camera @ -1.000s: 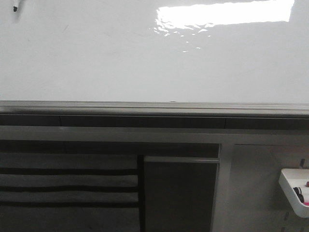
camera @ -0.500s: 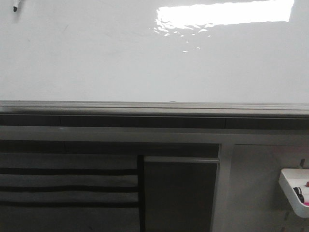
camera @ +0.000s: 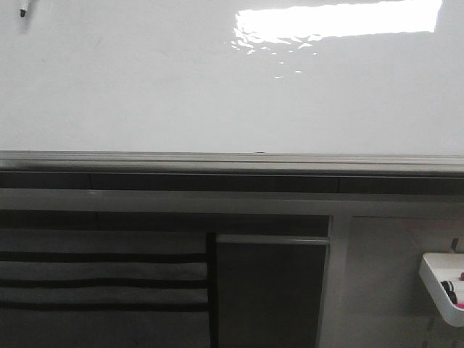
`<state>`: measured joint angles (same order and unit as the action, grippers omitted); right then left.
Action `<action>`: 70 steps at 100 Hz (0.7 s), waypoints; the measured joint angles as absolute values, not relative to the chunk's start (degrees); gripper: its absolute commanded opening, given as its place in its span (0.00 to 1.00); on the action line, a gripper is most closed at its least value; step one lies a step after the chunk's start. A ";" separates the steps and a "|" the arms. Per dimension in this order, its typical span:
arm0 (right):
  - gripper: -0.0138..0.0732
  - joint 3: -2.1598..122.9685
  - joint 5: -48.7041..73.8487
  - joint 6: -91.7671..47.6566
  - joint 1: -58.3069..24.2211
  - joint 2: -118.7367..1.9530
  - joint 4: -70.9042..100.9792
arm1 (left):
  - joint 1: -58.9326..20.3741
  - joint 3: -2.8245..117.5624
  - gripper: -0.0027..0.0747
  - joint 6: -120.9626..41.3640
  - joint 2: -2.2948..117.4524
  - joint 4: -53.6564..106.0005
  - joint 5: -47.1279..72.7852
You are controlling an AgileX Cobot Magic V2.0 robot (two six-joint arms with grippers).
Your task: Write number 3 on whiteboard
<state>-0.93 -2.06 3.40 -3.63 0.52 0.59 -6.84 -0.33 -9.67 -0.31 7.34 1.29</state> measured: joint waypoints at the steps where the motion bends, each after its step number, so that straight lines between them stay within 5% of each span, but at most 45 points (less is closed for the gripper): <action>1: 0.08 -0.93 -2.33 3.40 -3.63 0.52 0.59 | -6.84 -0.33 0.01 -9.67 -0.31 7.52 0.97; 36: 0.08 12.65 12.26 3.40 -3.63 -0.34 0.94 | -6.84 12.77 0.01 -9.67 -0.16 11.68 10.22; 70: 0.08 32.05 26.19 3.40 -3.63 -15.61 0.94 | -6.84 29.86 0.01 -9.67 11.19 8.48 20.51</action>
<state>32.05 26.19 3.40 -3.63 -15.61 0.94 -6.84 29.86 -9.67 11.19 8.48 20.51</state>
